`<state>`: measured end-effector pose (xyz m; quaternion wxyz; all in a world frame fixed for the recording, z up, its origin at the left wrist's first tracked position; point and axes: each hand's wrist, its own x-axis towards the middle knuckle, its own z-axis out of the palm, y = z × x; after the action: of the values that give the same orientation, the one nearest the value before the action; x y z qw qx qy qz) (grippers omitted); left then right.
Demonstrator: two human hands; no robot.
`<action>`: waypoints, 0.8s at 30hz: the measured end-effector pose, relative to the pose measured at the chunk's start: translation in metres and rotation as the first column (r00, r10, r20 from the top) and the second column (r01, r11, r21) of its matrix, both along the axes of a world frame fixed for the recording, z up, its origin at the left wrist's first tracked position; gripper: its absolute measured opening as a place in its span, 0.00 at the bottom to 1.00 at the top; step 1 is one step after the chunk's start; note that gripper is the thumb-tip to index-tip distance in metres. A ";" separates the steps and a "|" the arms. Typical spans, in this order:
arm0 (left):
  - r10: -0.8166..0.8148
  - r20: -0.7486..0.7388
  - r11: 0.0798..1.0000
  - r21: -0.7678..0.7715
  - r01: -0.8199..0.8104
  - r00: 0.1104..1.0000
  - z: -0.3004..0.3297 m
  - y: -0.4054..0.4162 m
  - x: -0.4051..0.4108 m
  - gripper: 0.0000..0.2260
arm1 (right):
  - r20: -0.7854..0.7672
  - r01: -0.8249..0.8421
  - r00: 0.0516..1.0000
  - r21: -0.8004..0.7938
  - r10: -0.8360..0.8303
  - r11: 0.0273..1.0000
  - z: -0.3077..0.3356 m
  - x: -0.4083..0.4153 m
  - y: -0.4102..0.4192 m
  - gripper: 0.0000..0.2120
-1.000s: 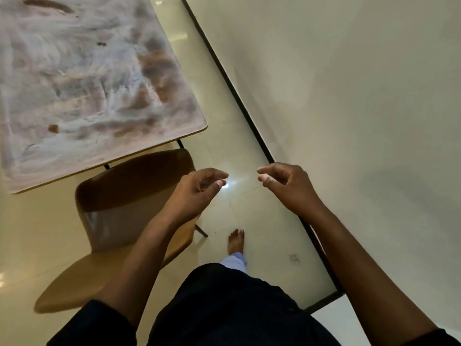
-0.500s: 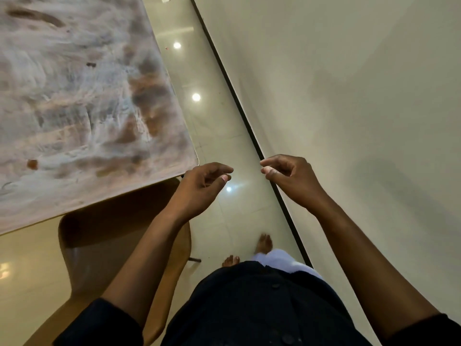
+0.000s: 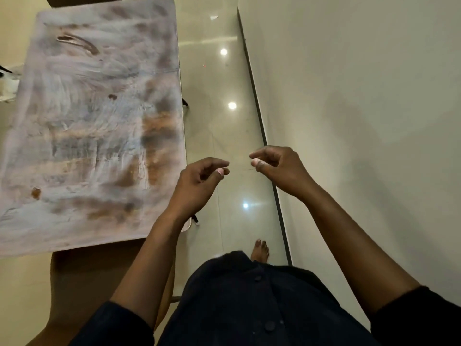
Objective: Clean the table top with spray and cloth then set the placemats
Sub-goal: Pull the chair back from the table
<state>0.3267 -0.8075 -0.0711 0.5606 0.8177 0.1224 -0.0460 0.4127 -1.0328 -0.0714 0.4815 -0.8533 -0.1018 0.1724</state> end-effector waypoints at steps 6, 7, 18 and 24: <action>0.087 -0.018 0.996 -0.035 -0.088 0.996 -0.005 0.007 0.087 0.10 | -0.006 -0.022 1.000 0.009 0.022 1.000 -0.004 0.097 0.012 0.07; 0.096 -0.017 0.995 -0.034 -0.096 0.995 -0.007 0.012 0.107 0.11 | -0.003 -0.029 1.000 0.009 0.029 1.000 -0.004 0.116 0.017 0.07; 0.130 -0.041 0.990 -0.049 -0.132 0.991 -0.011 0.106 0.319 0.12 | 0.008 -0.119 0.993 -0.029 0.119 0.992 -0.002 0.335 0.106 0.07; 0.112 -0.046 0.993 -0.027 -0.114 0.993 -0.011 0.154 0.408 0.10 | -0.003 -0.089 0.996 -0.021 0.089 0.996 -0.002 0.426 0.152 0.06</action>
<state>0.7343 -0.6536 -0.0818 0.5716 0.7998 0.1803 -0.0341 0.8383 -0.8811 -0.0731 0.4646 -0.8526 -0.1372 0.1958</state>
